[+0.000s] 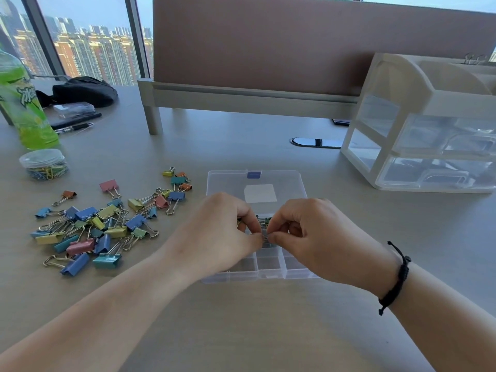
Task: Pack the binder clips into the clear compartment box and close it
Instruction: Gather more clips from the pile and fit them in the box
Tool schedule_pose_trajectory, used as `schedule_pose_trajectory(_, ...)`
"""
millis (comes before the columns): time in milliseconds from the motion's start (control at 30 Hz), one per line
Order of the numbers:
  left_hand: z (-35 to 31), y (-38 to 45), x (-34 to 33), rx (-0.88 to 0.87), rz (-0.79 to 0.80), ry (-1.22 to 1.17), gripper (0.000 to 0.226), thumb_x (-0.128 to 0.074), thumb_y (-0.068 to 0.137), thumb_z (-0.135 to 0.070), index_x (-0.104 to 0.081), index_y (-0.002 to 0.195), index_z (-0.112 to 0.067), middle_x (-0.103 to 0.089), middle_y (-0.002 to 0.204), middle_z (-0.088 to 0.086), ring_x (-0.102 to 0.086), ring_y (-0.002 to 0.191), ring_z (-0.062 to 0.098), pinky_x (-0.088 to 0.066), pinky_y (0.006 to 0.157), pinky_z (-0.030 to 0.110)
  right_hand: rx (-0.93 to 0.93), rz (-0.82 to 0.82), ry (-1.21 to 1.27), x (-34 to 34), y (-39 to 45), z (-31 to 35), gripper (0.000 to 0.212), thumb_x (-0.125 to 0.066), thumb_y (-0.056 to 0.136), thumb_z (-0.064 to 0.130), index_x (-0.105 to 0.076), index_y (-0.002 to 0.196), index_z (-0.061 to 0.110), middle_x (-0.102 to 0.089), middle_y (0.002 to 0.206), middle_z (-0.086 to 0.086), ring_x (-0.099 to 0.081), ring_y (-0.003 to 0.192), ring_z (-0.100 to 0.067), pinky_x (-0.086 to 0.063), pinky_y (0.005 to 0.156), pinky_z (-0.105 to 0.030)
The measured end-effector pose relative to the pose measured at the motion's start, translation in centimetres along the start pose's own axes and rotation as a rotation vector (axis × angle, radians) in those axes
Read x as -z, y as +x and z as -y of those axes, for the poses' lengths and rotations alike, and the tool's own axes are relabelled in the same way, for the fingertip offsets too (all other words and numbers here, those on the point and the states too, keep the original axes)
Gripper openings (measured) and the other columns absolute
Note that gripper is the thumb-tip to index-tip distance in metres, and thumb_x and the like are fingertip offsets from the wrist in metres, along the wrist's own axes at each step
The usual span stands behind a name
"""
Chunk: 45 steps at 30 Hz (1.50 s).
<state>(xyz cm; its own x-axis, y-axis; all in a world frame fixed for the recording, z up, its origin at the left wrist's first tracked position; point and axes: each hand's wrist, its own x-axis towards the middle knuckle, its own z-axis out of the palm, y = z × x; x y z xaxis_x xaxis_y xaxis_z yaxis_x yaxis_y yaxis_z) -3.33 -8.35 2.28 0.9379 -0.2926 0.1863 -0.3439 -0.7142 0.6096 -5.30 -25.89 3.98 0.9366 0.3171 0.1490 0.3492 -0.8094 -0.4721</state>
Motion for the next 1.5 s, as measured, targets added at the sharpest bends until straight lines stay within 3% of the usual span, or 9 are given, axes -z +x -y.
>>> schedule_pose_trajectory(167, -0.07, 0.04, 0.01, 0.006, 0.009, -0.006, 0.016, -0.080, 0.076, -0.043, -0.073, 0.074, -0.028, -0.053, 0.056, -0.007, -0.046, 0.046, -0.001, -0.036, 0.045, 0.014, -0.014, -0.004, -0.027, -0.11, -0.16, 0.12, 0.009, -0.063, 0.093, 0.025, -0.069, 0.085, 0.028, -0.051, 0.060, 0.017, -0.048, 0.069, 0.019, -0.037, 0.064, -0.003)
schedule_pose_trajectory(433, -0.06, 0.05, 0.04, 0.002, 0.022, -0.017, 0.019, -0.080, 0.076, -0.045, -0.073, 0.073, -0.028, -0.051, 0.052, -0.009, -0.044, 0.043, 0.001, -0.033, 0.043, 0.014, -0.047, 0.012, -0.058, -0.32, -0.24, 0.18, 0.011, -0.059, 0.095, 0.027, -0.069, 0.091, 0.027, -0.056, 0.072, 0.014, -0.047, 0.069, 0.018, -0.038, 0.064, -0.004)
schedule_pose_trajectory(600, 0.08, 0.08, 0.16, 0.002, 0.021, -0.010, 0.018, -0.079, 0.077, -0.045, -0.072, 0.074, -0.028, -0.053, 0.055, -0.008, -0.045, 0.045, 0.001, -0.034, 0.043, 0.014, -0.055, -0.004, -0.039, -0.01, -0.18, 0.32, 0.010, -0.060, 0.095, 0.026, -0.068, 0.090, 0.027, -0.055, 0.067, 0.015, -0.048, 0.067, 0.020, -0.037, 0.059, -0.003)
schedule_pose_trajectory(967, 0.08, 0.18, 0.12, 0.008, 0.034, -0.005, 0.013, -0.079, 0.078, -0.041, -0.073, 0.077, -0.029, -0.054, 0.055, -0.008, -0.045, 0.044, 0.001, -0.034, 0.042, 0.013, -0.081, 0.038, -0.057, -0.19, -0.26, 0.29, 0.010, -0.060, 0.094, 0.032, -0.070, 0.092, 0.030, -0.056, 0.072, 0.016, -0.045, 0.068, 0.023, -0.036, 0.063, -0.001)
schedule_pose_trajectory(1100, 0.07, 0.21, 0.21, 0.024, 0.033, -0.005, 0.006, -0.072, 0.084, -0.033, -0.074, 0.080, -0.029, -0.064, 0.064, -0.005, -0.049, 0.048, -0.001, -0.038, 0.046, 0.013, -0.105, 0.018, -0.019, -0.29, -0.19, 0.20, 0.010, -0.062, 0.093, 0.030, -0.071, 0.089, 0.028, -0.057, 0.067, 0.016, -0.048, 0.063, 0.018, -0.038, 0.059, -0.004)
schedule_pose_trajectory(1300, -0.02, 0.25, 0.37, 0.050, 0.036, -0.044, 0.013, -0.065, 0.090, -0.027, -0.076, 0.083, -0.027, -0.061, 0.050, -0.020, -0.051, 0.041, -0.004, -0.037, 0.042, 0.009, -0.140, -0.022, 0.082, -0.29, -0.11, 0.14, 0.012, -0.065, 0.091, 0.027, -0.070, 0.080, 0.027, -0.055, 0.050, 0.021, -0.050, 0.050, 0.012, -0.037, 0.047, -0.007)
schedule_pose_trajectory(1500, 0.03, 0.22, 0.34, 0.042, 0.031, -0.014, 0.010, -0.067, 0.086, -0.030, -0.076, 0.082, -0.029, -0.067, 0.064, -0.010, -0.051, 0.045, -0.001, -0.040, 0.046, 0.014, -0.139, 0.005, 0.018, -0.61, -0.19, 0.18, 0.009, -0.066, 0.091, 0.030, -0.072, 0.086, 0.026, -0.062, 0.070, 0.012, -0.049, 0.052, 0.014, -0.036, 0.047, -0.005)
